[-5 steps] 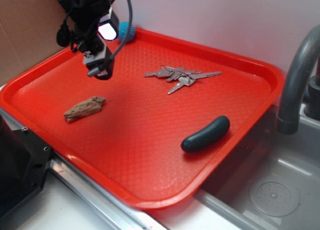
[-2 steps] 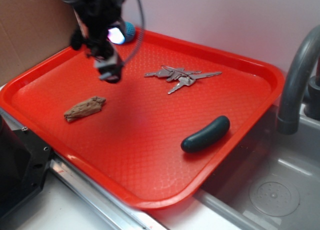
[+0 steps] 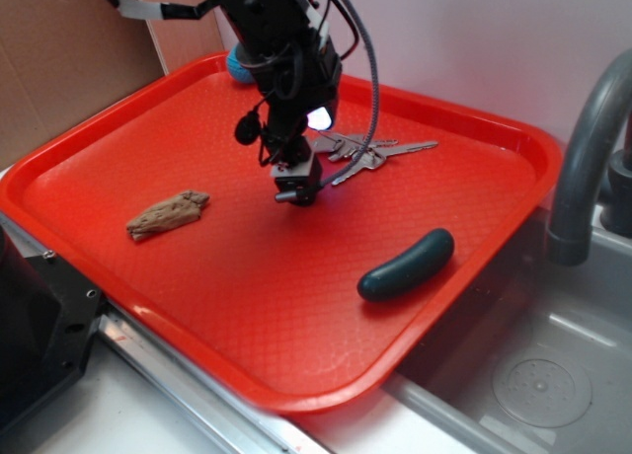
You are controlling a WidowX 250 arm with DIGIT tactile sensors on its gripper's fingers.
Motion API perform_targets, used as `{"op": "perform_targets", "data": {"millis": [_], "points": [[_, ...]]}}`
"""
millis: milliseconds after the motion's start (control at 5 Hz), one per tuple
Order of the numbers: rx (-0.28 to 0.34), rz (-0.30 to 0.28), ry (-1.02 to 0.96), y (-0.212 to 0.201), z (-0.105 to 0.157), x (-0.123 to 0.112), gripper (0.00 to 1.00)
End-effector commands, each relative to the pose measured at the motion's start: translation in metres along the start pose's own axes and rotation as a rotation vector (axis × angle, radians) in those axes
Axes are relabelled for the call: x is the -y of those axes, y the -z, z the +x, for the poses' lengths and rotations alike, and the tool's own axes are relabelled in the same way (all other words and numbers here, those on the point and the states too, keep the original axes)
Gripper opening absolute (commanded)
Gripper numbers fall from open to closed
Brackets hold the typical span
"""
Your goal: Grab the silver keys.
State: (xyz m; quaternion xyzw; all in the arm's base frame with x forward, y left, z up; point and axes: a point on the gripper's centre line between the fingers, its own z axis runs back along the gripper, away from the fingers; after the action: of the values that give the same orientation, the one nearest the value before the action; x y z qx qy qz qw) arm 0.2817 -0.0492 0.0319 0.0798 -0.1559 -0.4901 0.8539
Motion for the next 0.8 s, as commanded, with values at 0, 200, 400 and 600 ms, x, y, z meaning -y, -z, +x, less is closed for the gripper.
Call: {"op": "perform_targets", "data": {"millis": [0, 200, 400, 600], "points": [[0.027, 0.01, -0.021, -0.008, 0.011, -0.009, 0.0], [0.035, -0.005, -0.032, -0.01, 0.01, -0.008, 0.0], [0.047, -0.033, -0.05, -0.014, 0.009, -0.009, 0.0], [0.075, -0.028, -0.092, -0.031, 0.005, -0.014, 0.0]]}}
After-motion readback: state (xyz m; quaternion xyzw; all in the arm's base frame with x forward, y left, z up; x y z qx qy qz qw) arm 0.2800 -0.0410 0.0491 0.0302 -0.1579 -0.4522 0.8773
